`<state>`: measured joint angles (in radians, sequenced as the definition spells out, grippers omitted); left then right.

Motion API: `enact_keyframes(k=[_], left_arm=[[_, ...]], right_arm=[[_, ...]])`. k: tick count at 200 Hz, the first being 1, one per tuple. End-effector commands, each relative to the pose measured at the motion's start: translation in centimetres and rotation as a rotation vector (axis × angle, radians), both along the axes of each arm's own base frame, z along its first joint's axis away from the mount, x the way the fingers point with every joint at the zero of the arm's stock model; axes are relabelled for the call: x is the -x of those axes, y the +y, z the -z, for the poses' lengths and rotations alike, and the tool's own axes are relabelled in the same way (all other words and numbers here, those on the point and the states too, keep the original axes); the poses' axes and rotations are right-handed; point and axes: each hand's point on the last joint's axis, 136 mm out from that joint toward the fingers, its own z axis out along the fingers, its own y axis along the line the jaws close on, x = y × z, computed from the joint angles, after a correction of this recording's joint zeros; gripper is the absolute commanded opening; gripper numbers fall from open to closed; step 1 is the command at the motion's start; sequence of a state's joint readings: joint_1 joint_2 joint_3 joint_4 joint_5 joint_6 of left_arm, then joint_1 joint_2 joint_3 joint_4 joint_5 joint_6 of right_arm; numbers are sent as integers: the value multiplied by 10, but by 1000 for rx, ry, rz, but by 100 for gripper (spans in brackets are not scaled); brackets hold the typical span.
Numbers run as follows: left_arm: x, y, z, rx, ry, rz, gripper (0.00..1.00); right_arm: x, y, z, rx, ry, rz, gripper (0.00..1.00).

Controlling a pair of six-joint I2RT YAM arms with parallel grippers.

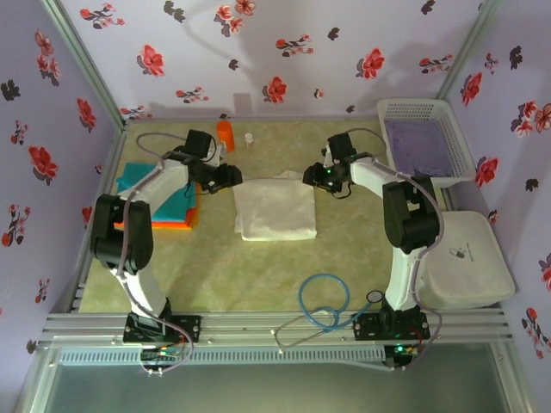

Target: Fold and stack the t-shirts

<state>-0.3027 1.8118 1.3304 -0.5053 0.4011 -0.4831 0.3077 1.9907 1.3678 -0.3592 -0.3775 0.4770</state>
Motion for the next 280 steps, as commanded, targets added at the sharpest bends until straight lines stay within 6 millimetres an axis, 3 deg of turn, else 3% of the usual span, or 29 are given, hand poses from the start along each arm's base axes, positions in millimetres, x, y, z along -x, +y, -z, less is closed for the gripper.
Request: enact_keyframes(k=[1, 20, 37, 74, 94, 112, 162, 188, 217, 239, 250, 262, 280], left_arm=[[-18, 5, 9, -52, -36, -1, 49], [-23, 6, 18, -72, -20, 1, 47], [-26, 4, 23, -68, -11, 4, 43], [-30, -1, 36, -50, 10, 8, 24], [-32, -2, 38, -50, 13, 6, 10], [-31, -2, 33, -49, 3, 8, 0], [-16, 12, -7, -79, -65, -13, 0], [-7, 21, -24, -97, -83, -39, 0], [-4, 32, -23, -120, -81, -63, 0], [-7, 35, -11, -119, -60, -76, 0], [-8, 32, -6, -109, -43, -73, 16], [-7, 25, -4, -85, -30, -67, 33], [-2, 10, -11, -71, -36, -56, 41]], right_arm=[[-14, 5, -5, -14, -46, -22, 46], [-12, 6, -2, -19, -36, -28, 41], [-12, 7, -1, -23, -39, -33, 29], [-14, 13, -11, -45, -61, -40, 7], [-15, 15, -22, -53, -82, -46, 0], [-15, 17, -34, -52, -115, -51, 0], [-13, 21, -72, -64, -221, -56, 0], [-16, 25, -79, -80, -255, -59, 0], [-24, 32, -72, -104, -251, -59, 0], [-29, 35, -66, -108, -259, -54, 0], [-31, 33, -61, -94, -249, -44, 0], [-34, 29, -52, -61, -229, -26, 10], [-36, 26, -45, -37, -212, -20, 48]])
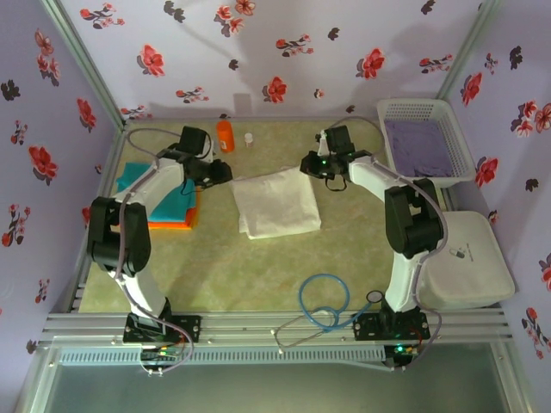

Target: Fold and stack the t-shirts

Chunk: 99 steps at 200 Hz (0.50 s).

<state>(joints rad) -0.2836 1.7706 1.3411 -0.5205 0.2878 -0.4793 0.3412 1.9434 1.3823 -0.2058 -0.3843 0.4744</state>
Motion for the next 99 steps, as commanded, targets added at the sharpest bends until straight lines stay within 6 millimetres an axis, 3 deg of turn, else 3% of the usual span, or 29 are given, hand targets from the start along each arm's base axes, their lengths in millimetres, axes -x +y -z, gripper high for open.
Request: enact_keyframes(k=[1, 19, 28, 57, 99], left_arm=[[10, -15, 1, 15, 28, 15, 41], [20, -35, -16, 26, 7, 30, 42], [25, -45, -25, 41, -3, 34, 42], [54, -86, -43, 114, -5, 58, 41], [91, -135, -34, 299, 34, 35, 37]], right_arm=[[-11, -1, 4, 35, -7, 25, 50], [-8, -4, -2, 41, -2, 43, 76], [-3, -5, -9, 43, 6, 53, 82], [32, -10, -25, 6, 133, 136, 84], [82, 12, -38, -261, 272, 227, 86]])
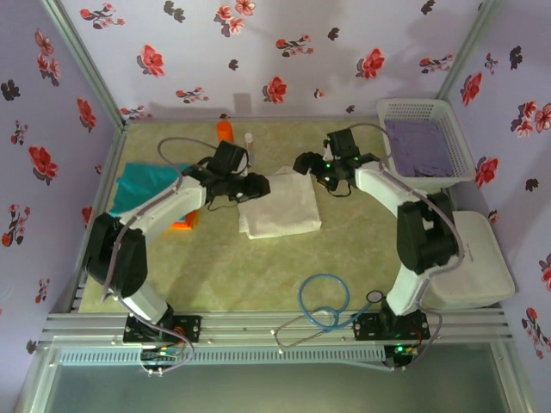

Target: Fold and stack the t-shirts

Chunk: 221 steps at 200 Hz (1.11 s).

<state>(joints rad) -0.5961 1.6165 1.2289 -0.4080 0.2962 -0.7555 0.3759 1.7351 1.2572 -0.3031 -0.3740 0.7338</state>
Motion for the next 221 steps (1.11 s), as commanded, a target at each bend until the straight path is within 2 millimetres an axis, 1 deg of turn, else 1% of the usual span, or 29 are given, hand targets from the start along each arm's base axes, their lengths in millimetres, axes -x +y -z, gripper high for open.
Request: enact_keyframes(k=[1, 20, 27, 39, 48, 58, 88, 97, 112, 132, 154, 181, 196, 210, 221], left_arm=[[11, -22, 3, 126, 44, -60, 37], [24, -37, 14, 145, 63, -51, 37], [28, -39, 22, 141, 75, -54, 37], [32, -41, 34, 145, 94, -64, 37], [34, -41, 45, 145, 106, -74, 37], [35, -39, 55, 142, 116, -87, 36], [36, -32, 81, 96, 126, -99, 36], [38, -30, 89, 80, 135, -102, 35], [40, -23, 100, 53, 143, -110, 35], [43, -10, 115, 19, 164, -128, 35], [52, 5, 129, -13, 194, -141, 34], [61, 27, 141, -42, 220, -170, 34], [64, 40, 145, -58, 236, -191, 34], [62, 51, 143, -63, 235, -207, 34], [59, 57, 134, -62, 222, -211, 34]], right_arm=[[30, 16, -6, -167, 109, 81, 86], [45, 29, -7, -245, 133, 106, 86], [48, 34, -7, -278, 138, 122, 89], [54, 46, -7, -349, 143, 138, 89], [56, 55, -5, -384, 143, 138, 89], [57, 60, 0, -386, 140, 142, 89], [51, 70, 15, -480, 128, 158, 89], [50, 72, 25, -494, 140, 154, 89], [52, 72, 44, -471, 164, 155, 88], [56, 62, 68, -432, 173, 175, 88], [59, 54, 82, -403, 173, 180, 88], [61, 50, 88, -381, 173, 178, 88], [61, 50, 86, -378, 170, 173, 87], [59, 52, 81, -385, 164, 167, 87], [57, 54, 73, -385, 155, 152, 88]])
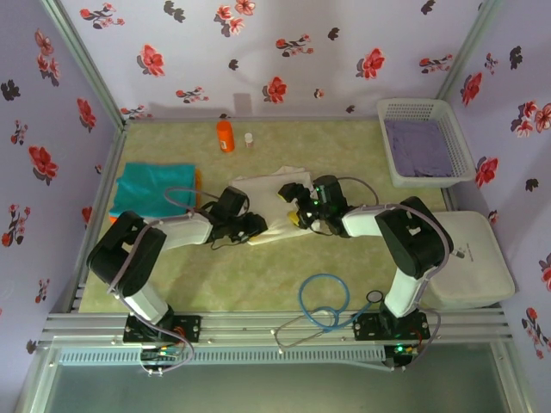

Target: Fold and stack the t-shirts

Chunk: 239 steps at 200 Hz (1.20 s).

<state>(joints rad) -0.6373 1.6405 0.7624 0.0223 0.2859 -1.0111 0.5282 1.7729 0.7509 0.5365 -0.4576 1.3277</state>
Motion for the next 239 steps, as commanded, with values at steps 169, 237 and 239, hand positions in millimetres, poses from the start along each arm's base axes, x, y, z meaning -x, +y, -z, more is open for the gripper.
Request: enact_keyframes(k=[169, 237, 239], left_arm=[[-135, 9, -45, -33, -76, 22, 37], [-143, 53, -23, -90, -11, 4, 38], [-142, 53, -23, -93, -11, 6, 38]], right_arm=[[-131, 0, -39, 130, -126, -67, 89], [-143, -8, -16, 113, -122, -65, 89], [-143, -8, -18, 111, -128, -66, 89]])
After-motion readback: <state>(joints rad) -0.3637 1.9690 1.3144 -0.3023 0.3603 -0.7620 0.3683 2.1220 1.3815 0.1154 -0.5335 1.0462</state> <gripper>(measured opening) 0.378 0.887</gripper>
